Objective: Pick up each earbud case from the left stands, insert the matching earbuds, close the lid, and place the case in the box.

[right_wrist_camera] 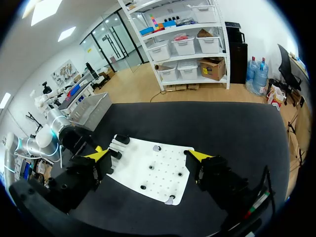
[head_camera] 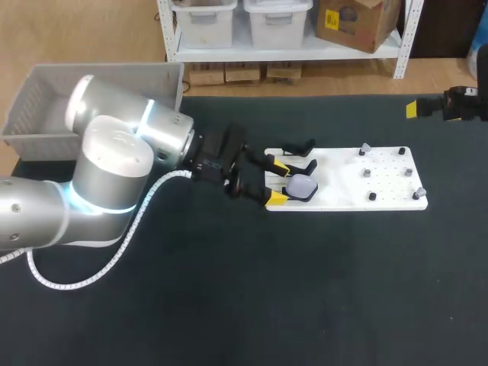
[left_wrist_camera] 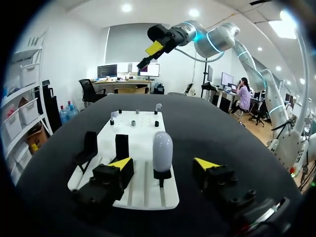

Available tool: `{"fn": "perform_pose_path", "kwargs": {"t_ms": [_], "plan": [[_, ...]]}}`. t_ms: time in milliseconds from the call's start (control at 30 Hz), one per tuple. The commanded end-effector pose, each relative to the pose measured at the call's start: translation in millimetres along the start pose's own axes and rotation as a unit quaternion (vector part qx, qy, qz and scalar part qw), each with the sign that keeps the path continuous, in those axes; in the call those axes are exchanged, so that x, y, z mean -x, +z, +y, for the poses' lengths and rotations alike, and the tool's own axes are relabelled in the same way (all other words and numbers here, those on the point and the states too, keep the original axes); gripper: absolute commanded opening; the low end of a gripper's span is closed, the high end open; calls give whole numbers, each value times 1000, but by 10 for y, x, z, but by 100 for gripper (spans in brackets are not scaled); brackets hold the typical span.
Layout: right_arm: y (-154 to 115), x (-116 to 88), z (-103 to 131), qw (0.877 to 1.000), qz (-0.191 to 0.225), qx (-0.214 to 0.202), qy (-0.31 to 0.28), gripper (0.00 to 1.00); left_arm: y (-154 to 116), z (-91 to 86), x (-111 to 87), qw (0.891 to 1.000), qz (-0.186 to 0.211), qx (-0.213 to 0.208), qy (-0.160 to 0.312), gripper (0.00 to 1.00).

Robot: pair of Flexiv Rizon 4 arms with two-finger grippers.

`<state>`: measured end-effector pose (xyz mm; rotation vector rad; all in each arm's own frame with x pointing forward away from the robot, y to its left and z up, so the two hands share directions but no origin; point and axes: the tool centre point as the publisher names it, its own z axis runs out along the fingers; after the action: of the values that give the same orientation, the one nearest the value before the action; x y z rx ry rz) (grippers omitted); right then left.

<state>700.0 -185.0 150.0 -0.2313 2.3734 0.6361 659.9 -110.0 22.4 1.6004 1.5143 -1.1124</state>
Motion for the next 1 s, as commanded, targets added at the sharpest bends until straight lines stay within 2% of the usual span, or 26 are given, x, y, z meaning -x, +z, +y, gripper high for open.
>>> {"fn": "perform_pose_path", "kwargs": {"t_ms": [33,267,500,633,833,900,1000], "plan": [[0,1,0,1000,0,0,0,100,64,19,17,1000,-2,-7,0,75],[0,1,0,1000,0,0,0,100,106,82,-7,1000,-2,-12,0,71],[0,1,0,1000,0,0,0,100,159,10,44,1000,-3,-16,0,70],[0,1,0,1000,0,0,0,100,161,47,5,1000,-3,-17,-1,67],[0,1,0,1000,0,0,0,100,170,52,-20,1000,-4,-18,-2,56],[0,1,0,1000,0,0,0,100,185,-2,6,1000,-4,-17,-3,53],[0,1,0,1000,0,0,0,100,176,30,-16,1000,-4,-16,-4,49]]}}
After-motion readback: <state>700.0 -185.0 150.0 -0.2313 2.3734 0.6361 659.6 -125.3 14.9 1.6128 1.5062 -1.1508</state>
